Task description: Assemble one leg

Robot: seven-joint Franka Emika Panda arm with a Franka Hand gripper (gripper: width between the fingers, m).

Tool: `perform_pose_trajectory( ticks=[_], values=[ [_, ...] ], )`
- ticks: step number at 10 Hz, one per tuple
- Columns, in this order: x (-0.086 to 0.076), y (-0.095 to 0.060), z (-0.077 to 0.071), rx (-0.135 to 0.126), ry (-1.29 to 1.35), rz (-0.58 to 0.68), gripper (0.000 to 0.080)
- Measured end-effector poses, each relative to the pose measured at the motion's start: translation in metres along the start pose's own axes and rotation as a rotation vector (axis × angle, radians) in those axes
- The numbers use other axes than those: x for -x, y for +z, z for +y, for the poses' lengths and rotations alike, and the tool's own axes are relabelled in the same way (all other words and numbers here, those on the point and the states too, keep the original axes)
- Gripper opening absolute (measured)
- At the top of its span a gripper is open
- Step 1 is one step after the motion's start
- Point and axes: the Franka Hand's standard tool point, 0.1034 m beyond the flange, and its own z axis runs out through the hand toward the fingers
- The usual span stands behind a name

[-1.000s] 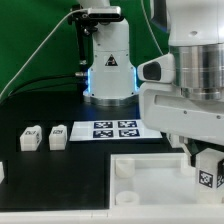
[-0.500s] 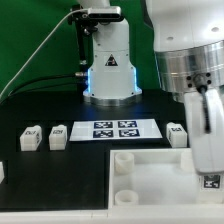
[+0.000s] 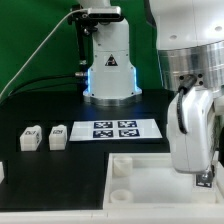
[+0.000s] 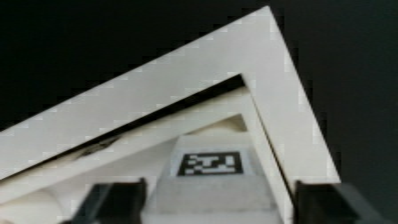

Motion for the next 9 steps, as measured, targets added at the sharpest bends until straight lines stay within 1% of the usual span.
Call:
perform_pose_trajectory(
  ticks=[1, 2, 3, 5, 6, 7, 9],
  values=[
    [0.000, 0.000, 0.000, 0.000, 0.000, 0.000, 0.0465],
    [0.001, -0.001, 0.001, -0.001, -0.002, -0.001, 0.0606],
    [0.001, -0.004, 0.008, 0.002, -0.009, -0.001, 0.0636],
    [0.001, -0.018, 0.023, 0.003, -0.020, -0.011, 0.0647],
    [0.003, -0.024, 0.025, 0.005, -0.021, -0.016, 0.0647],
    [0.003, -0.024, 0.026, 0.012, -0.019, -0.017, 0.0648],
    [0.002, -0.022, 0.026, 0.014, -0.020, -0.015, 0.0648]
  ],
)
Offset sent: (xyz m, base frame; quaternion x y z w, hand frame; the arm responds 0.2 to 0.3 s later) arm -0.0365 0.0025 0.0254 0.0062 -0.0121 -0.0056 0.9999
